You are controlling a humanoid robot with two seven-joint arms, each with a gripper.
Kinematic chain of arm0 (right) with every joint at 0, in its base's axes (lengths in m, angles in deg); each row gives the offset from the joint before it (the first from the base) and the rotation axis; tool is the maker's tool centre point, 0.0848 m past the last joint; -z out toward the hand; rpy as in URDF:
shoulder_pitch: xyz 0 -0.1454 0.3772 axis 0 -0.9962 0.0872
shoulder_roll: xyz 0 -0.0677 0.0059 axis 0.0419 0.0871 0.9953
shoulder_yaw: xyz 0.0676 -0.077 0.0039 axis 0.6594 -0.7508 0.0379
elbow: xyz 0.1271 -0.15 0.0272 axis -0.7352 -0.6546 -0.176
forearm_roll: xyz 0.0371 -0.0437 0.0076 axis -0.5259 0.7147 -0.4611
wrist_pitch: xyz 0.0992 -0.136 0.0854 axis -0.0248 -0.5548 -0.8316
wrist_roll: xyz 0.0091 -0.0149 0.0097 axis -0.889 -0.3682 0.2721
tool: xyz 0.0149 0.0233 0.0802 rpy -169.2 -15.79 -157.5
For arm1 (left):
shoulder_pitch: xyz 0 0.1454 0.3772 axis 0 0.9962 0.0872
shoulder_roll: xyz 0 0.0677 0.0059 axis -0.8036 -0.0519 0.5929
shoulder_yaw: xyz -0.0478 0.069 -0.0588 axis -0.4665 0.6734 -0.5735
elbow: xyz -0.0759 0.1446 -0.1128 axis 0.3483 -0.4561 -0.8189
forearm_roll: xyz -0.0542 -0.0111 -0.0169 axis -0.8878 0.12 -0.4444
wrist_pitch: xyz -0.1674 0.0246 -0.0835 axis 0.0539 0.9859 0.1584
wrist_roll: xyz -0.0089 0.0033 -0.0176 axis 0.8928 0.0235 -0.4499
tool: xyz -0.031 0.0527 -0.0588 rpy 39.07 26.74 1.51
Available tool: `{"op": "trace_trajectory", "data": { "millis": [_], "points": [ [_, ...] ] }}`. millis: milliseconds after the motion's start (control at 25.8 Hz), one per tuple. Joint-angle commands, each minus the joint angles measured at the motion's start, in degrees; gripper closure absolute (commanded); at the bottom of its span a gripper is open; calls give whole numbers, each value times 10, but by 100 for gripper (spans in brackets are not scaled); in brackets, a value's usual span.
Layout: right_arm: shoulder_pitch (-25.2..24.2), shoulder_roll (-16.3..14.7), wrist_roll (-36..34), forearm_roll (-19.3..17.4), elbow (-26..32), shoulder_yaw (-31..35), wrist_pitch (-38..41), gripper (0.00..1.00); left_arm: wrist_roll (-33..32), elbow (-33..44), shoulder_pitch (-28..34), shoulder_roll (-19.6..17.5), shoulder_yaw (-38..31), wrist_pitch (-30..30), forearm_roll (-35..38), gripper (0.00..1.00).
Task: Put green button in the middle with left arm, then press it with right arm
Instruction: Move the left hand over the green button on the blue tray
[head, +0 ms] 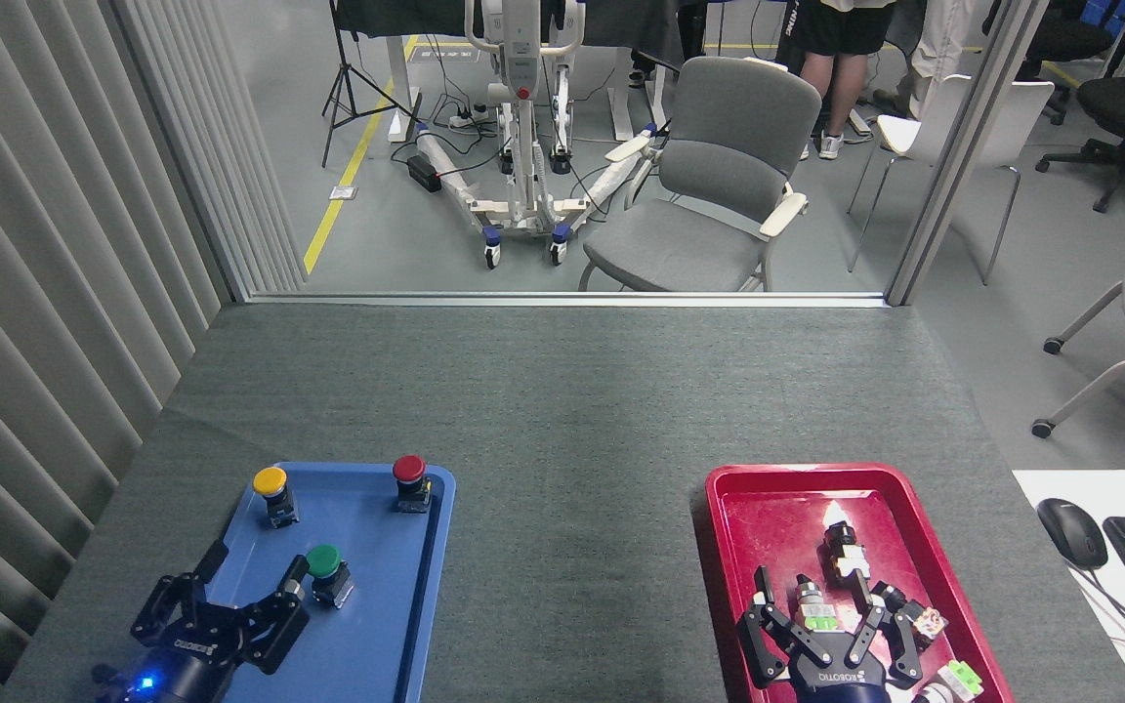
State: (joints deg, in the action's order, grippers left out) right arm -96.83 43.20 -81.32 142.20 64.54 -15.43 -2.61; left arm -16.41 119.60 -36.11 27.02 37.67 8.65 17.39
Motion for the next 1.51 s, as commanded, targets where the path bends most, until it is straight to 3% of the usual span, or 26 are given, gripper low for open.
{"op": "trace_trajectory", "data": {
  "millis": [0, 272, 504, 1474],
  "points": [
    [0, 2, -2, 1, 0, 0, 0, 0, -1, 19, 6, -5, -17, 1, -82, 0],
    [-1, 6, -2, 1, 0, 0, 0, 0, -5, 28, 6, -8, -17, 21, -75, 0],
    [-1, 7, -2, 1, 0, 0, 0, 0, -7, 22, -2, -9, -17, 21, -20, 0],
    [-2, 7, -3, 2, 1, 1, -3, 0, -13, -5, 6, -31, -9, 4, -1, 0]
  ]
}}
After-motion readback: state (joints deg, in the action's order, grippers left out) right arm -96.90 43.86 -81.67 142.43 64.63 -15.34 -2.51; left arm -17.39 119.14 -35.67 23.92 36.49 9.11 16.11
